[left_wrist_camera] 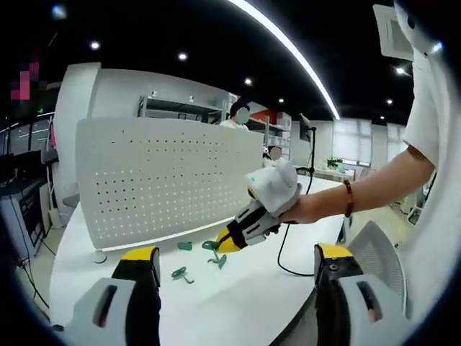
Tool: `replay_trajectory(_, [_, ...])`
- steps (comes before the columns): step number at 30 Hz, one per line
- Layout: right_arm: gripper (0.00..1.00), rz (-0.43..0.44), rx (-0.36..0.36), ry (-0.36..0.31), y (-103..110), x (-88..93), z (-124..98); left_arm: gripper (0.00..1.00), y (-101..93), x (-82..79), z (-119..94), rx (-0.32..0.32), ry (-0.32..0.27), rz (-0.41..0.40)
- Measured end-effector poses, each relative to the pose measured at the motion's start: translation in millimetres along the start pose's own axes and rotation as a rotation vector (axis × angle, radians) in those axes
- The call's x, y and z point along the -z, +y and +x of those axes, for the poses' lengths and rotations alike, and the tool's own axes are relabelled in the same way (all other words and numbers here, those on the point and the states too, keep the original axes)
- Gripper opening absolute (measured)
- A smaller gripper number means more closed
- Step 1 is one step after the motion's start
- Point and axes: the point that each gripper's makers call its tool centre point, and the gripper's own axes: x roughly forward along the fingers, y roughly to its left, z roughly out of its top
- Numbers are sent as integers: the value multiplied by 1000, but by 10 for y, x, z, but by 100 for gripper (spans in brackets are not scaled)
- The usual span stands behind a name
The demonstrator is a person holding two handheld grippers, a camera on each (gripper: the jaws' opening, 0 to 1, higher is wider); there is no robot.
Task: Insert the hook assembly into the mounting plate slot until the hook locks in place.
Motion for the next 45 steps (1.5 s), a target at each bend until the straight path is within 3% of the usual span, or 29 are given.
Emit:
replay_trajectory(8, [2, 38, -5, -54, -24, 11, -113, 88, -132, -87, 169, -18, -17, -26])
replay_trajectory(21, [2, 57, 0, -197, -71, -172, -392, 85, -310, -100, 429, -70, -25, -73])
replay_trajectory(31, [2, 39, -31, -237, -114, -127, -556, 82, -460, -141, 594, -139, -50, -130])
replay_trajectory(37, [2, 43, -39, -274, -97, -147, -638, 78, -483, -131, 676, -185, -62, -160])
replay_trajectory(45, [2, 64, -4, -301, -125, -241, -711, 75, -353, -113, 706, -181, -77, -198])
